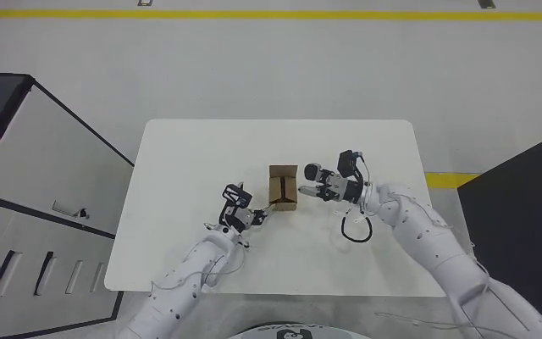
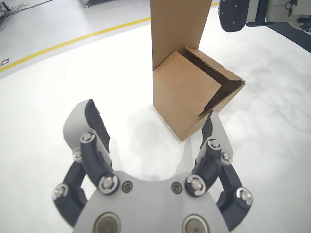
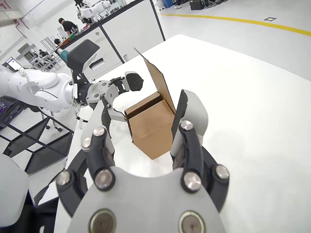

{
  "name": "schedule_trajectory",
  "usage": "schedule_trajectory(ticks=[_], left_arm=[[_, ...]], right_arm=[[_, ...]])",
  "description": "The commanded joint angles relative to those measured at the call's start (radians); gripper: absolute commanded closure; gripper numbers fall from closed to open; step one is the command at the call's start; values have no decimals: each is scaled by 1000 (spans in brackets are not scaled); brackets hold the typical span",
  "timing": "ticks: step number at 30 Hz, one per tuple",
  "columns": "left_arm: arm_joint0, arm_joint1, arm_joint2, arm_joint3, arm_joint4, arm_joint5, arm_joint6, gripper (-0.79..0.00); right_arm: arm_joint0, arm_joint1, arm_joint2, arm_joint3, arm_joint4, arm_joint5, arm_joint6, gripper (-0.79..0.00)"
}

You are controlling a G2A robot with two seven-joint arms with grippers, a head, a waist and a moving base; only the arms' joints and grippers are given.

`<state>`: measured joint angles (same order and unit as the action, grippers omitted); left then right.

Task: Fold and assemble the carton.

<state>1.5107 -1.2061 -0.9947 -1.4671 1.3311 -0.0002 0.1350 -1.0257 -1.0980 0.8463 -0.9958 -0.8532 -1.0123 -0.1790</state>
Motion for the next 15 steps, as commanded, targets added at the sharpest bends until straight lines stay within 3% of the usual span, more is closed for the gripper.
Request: schedule_trajectory(ticks=[1,4,8,12,15], left_arm=[[2,-1,-9,0,-1,17,11,-760],[5,-3,-21,4,-3,50,30,-739],[13,-7,-30,5,-22,65,34,-782],[36,-1,-28,-35,-58,-81,6,-785],[68,5,-29,-69,-47,-126,-13,-785]], right_arm=[[5,4,-15,4,-7,0,-22,-591],[8,11,-35,9,-16,0,-48,-603],[8,20,-49,19,-21,0,-82,-622],[1,29,-48,26,-24,0,-115,-643],[-5,36,-43,29,-29,0,-133,-659]])
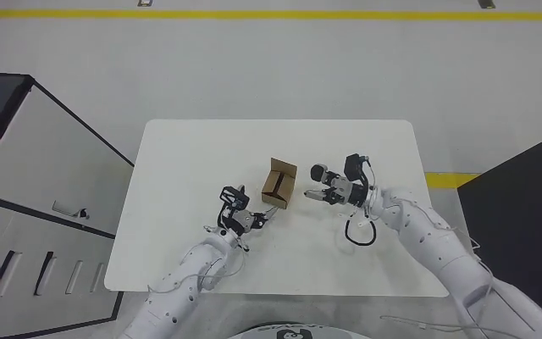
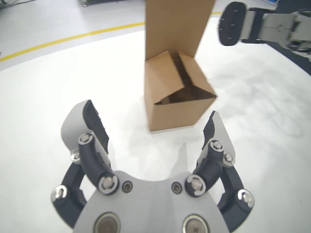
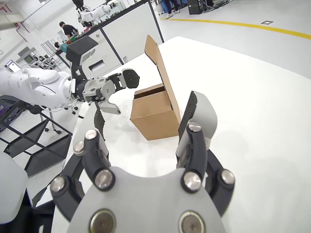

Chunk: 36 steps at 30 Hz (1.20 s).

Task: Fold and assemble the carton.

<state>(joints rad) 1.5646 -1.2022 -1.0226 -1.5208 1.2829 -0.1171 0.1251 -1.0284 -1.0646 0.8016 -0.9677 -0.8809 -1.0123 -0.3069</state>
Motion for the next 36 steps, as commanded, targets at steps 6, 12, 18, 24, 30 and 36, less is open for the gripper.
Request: schedule_trajectory(ticks=[6,12,18,24,30,36], left_arm=[[30,-3,10,-31,1,24,9,-785],[-17,-25,74,26,15,70,11,-785],[-50,-49,120,78,16,153,45,-785],[-56,-56,129,88,28,190,70,-785],[-52,-59,133,82,30,201,67,-785],[-67,-78,155,96,29,293,64,-785]], right_arm=[[-9,11,5,-4,-6,0,-18,-671],[-23,18,12,-14,-11,0,-32,-699],[-45,25,29,-17,-12,0,-42,-717],[-67,32,48,-27,-12,0,-44,-739],[-88,34,60,-42,-12,0,-37,-745],[-100,34,72,-52,-6,0,-27,-745]])
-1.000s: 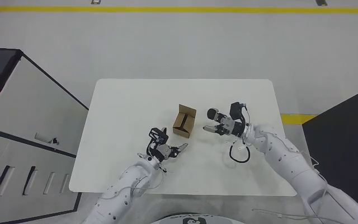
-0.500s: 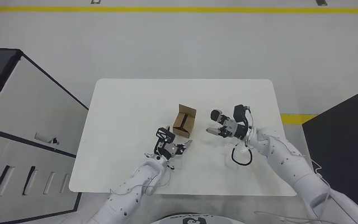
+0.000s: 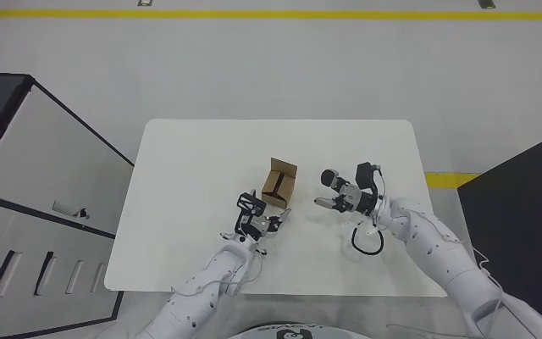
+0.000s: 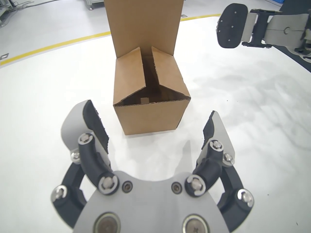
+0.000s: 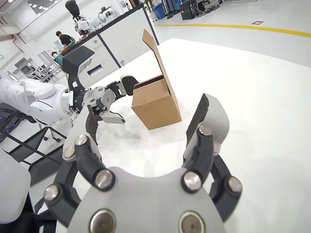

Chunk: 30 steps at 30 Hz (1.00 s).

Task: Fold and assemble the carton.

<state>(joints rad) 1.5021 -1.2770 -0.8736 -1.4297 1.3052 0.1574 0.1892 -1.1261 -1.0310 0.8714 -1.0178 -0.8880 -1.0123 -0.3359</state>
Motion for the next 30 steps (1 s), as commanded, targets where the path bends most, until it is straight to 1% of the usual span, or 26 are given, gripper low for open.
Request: schedule_trajectory(ticks=[1,6,10,18,29,30], left_arm=[[-9,-7,11,5,9,29,1,-785],[-27,-19,24,25,8,37,4,-785],[-37,-26,30,39,2,31,10,-785],[-60,-43,32,79,-16,46,27,-785],[-81,-60,29,123,-34,36,40,-785],[-81,-60,29,124,-34,35,41,-733]], right_arm=[[-4,0,5,-3,1,0,3,-745],[-17,1,21,-8,1,0,5,-748],[-25,1,32,-11,1,0,9,-785],[-37,-3,47,-19,4,0,25,-785],[-41,-11,58,-17,11,0,45,-785],[-41,-12,59,-17,11,0,46,-785]])
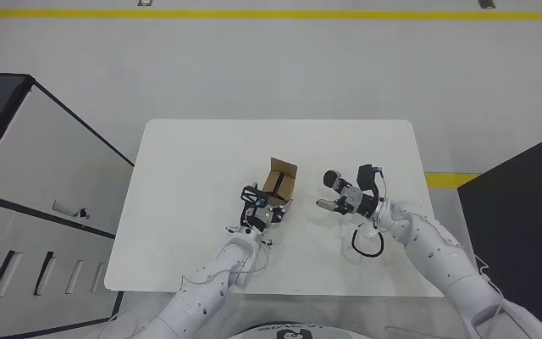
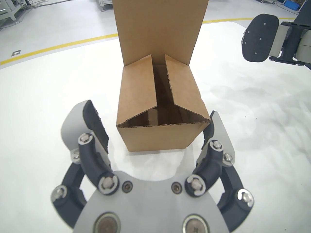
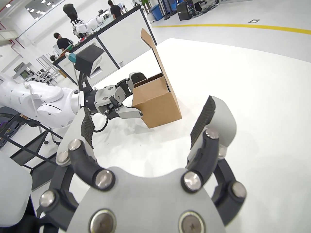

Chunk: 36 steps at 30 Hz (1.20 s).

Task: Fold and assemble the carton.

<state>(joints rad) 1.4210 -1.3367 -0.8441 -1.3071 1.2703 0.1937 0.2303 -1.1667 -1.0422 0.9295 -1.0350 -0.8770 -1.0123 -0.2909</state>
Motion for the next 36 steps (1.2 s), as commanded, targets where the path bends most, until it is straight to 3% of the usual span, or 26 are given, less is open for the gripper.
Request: schedule_trajectory(ticks=[1,3,4,6,7,10,12,22,36], left_arm=[[0,-1,-2,3,2,-2,1,-650],[2,-2,-7,5,3,-6,1,-400],[2,-2,-10,5,4,-8,2,-342],[5,-2,-16,3,8,-14,3,-265],[6,-1,-19,2,11,-17,4,-179],[12,1,-29,-2,19,-29,3,-117],[15,2,-36,-4,28,-39,1,-12],[34,19,-80,-26,74,-153,11,0],[24,67,-150,-50,161,-545,0,0]], right_arm=[[0,-1,2,1,-1,0,2,-785],[-1,-3,4,3,1,0,3,-785],[-1,-3,5,3,1,0,4,-785],[-1,-4,7,4,0,0,6,-785],[-2,-5,9,4,-1,0,6,-785],[-4,-6,14,5,-4,0,4,-785],[-5,-7,19,6,-6,0,3,-785],[-14,-9,42,4,-15,0,-1,-785],[-52,8,81,-24,-3,0,-20,-785]])
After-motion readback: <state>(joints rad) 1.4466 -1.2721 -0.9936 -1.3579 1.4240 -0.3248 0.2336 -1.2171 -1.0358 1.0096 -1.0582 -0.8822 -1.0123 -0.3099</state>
